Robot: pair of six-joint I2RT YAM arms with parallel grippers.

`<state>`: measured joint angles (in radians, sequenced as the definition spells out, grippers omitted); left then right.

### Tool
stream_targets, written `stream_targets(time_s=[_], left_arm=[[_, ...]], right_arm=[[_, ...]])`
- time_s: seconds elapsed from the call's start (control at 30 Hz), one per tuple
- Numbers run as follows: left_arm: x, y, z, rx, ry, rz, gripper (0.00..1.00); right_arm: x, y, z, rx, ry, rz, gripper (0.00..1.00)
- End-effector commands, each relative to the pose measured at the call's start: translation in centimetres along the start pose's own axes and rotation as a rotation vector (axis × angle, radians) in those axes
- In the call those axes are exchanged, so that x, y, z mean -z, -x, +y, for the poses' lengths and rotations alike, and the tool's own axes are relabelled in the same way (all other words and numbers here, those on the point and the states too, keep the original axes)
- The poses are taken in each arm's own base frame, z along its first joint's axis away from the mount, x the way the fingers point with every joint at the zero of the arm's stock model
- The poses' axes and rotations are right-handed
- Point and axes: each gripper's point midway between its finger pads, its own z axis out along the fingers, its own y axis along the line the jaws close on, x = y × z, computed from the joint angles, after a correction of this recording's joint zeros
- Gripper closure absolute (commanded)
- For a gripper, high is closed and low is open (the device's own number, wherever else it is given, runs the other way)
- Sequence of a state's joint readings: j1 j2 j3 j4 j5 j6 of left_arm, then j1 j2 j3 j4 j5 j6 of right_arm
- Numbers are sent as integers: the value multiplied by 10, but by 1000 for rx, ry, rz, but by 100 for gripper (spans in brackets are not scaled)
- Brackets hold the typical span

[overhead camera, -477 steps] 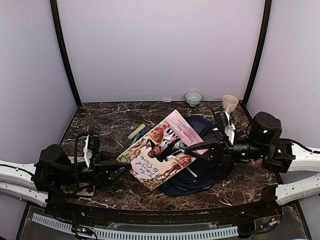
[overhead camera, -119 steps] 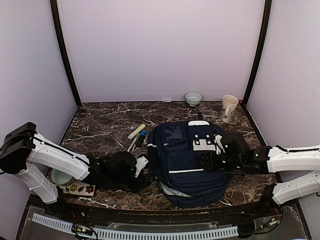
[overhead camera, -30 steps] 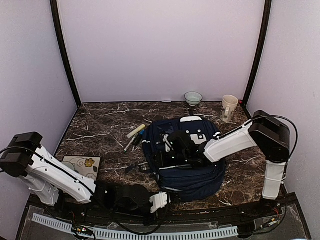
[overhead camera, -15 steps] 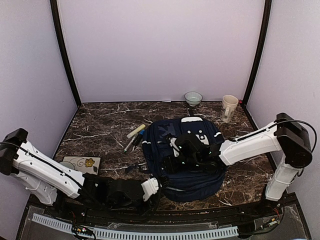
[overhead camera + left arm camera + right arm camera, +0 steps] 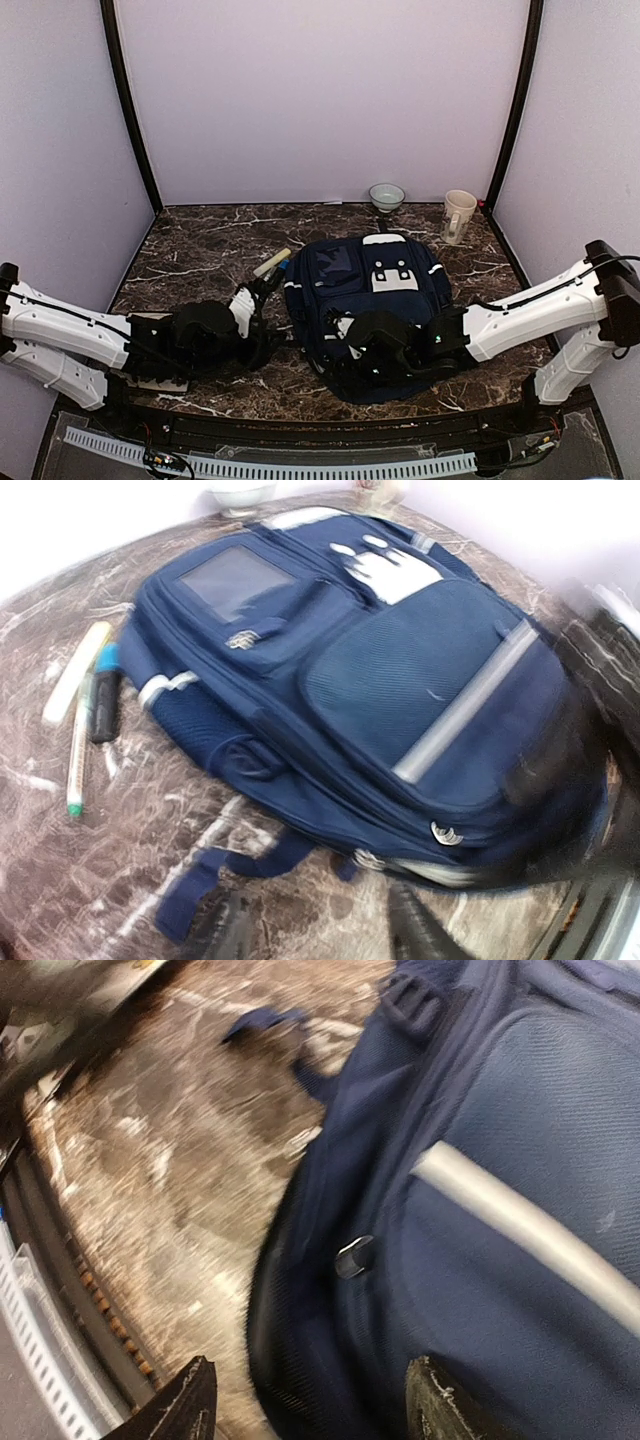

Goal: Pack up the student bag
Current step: Adjust the student bag at the center of the board.

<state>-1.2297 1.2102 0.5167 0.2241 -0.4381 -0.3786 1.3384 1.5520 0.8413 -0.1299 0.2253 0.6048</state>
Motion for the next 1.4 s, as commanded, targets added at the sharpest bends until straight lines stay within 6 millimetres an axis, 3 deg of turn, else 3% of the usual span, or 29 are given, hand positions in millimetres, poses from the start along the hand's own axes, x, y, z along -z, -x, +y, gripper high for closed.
stream_targets(time_s=[0.0, 0.1, 0.2, 0.47, 0.63, 0.73, 0.87, 0.9, 1.0, 1.17, 1.37], left_arm=[[-10, 11, 20, 103, 24, -17, 34], [-23, 14, 33, 125, 49, -1, 24], [-40, 13, 43, 168, 44, 32, 22], [-92, 8, 43, 178, -4, 132, 28], [-112, 7, 39, 189, -68, 136, 36], [-118, 2, 32, 161, -119, 131, 48], [-121, -7, 25, 153, -166, 133, 75], [-119, -11, 20, 151, -199, 139, 85], [-113, -18, 11, 159, -262, 147, 98], [-101, -31, 2, 200, -330, 160, 100], [-89, -44, -32, 152, -408, 184, 100]], right_arm=[[-1, -27, 2, 17, -17, 47, 33], [-5, -40, -4, 20, -37, 72, 31], [-3, -49, -11, 10, -54, 82, 30], [-6, -74, -25, -75, -44, 92, 31], [-7, -96, -39, -135, -65, 118, 35], [-4, -106, -56, -178, -116, 110, 39], [0, -113, -77, -247, -184, 78, 45], [3, -113, -82, -263, -206, 69, 48], [13, -113, -105, -307, -290, 16, 51], [30, -109, -136, -405, -369, -69, 52], [48, -110, -169, -510, -437, -158, 49]])
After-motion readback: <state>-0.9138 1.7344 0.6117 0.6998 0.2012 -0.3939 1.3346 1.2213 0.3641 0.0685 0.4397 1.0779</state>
